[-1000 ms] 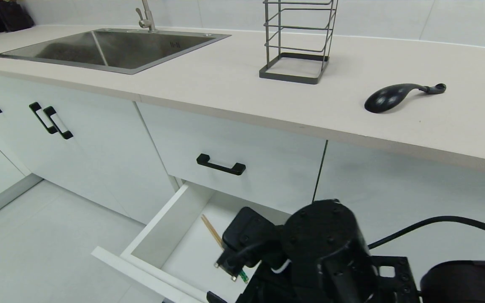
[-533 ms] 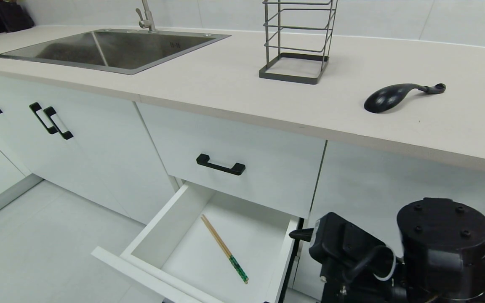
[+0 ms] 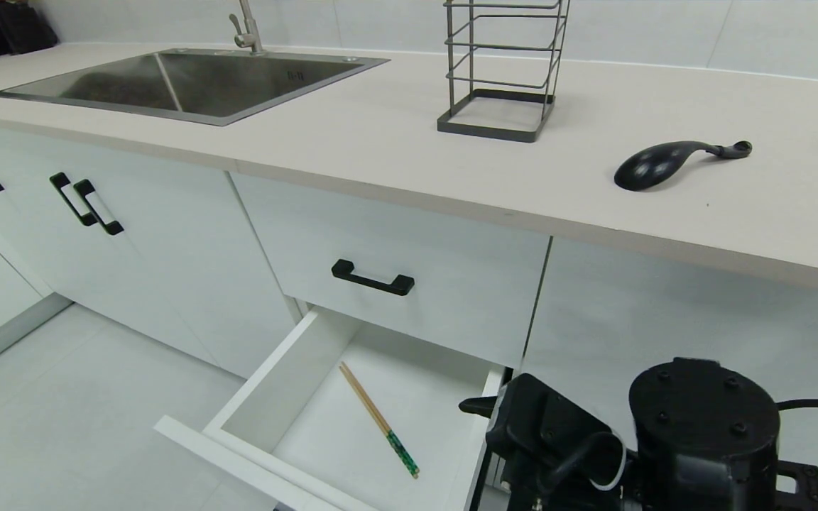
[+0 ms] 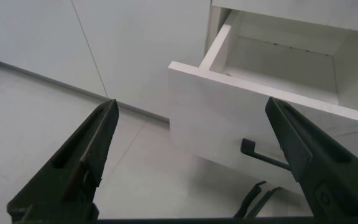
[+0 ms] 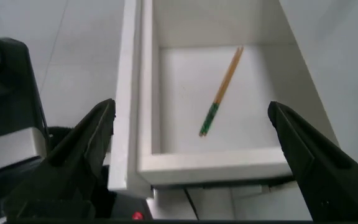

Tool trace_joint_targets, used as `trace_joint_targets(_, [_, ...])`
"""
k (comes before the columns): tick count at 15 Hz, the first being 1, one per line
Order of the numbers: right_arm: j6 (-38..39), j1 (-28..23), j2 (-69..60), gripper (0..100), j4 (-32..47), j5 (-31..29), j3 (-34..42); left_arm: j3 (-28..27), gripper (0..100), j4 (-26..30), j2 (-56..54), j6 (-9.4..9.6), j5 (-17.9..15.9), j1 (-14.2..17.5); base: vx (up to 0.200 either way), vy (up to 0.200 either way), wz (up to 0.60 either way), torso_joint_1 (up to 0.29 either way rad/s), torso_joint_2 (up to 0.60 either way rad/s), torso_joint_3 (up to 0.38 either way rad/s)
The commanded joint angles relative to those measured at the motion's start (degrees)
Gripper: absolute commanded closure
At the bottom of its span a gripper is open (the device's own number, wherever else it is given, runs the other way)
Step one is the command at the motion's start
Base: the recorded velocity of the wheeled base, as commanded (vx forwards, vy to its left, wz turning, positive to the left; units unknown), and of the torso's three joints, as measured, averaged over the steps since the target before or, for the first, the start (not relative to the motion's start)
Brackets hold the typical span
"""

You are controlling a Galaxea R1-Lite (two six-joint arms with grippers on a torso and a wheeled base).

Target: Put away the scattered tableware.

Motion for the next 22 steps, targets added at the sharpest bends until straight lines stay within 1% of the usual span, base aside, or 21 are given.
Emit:
trace_joint_targets(1, [-0.1, 0.4, 2.4, 0, -0.1, 0.0, 0.0, 0.0, 0, 0.0, 0.0, -0.01, 0.1, 0.0, 0.0, 0.0, 0.0, 0.0, 0.0, 0.0])
trace_joint_targets(12, [-0.5, 3.2, 2.2, 0, 0.1, -0.1, -1.7, 0.0, 0, 0.0, 0.0, -0.01, 0.0, 0.0, 0.0, 0.0, 0.0, 0.0, 0.0, 0.0])
trace_joint_targets(15, [-0.5, 3.2, 2.2, 0, 0.1, -0.1, -1.7, 0.0, 0, 0.0, 0.0, -0.01, 0.0, 0.0, 0.0, 0.0, 0.0, 0.178, -0.11, -0.049])
trace_joint_targets(18, [-0.5, 3.3, 2.2, 0, 0.1, -0.1, -1.7, 0.0, 0, 0.0, 0.0, -0.01, 0.1, 0.0, 0.0, 0.0, 0.0, 0.253, -0.17, -0.168])
trace_joint_targets(22, [-0.5, 3.6, 2.1, 0, 0.1, -0.1, -1.7, 0.0, 0, 0.0, 0.0, -0.01, 0.0, 0.0, 0.0, 0.0, 0.0, 0.19, -0.63, -0.192])
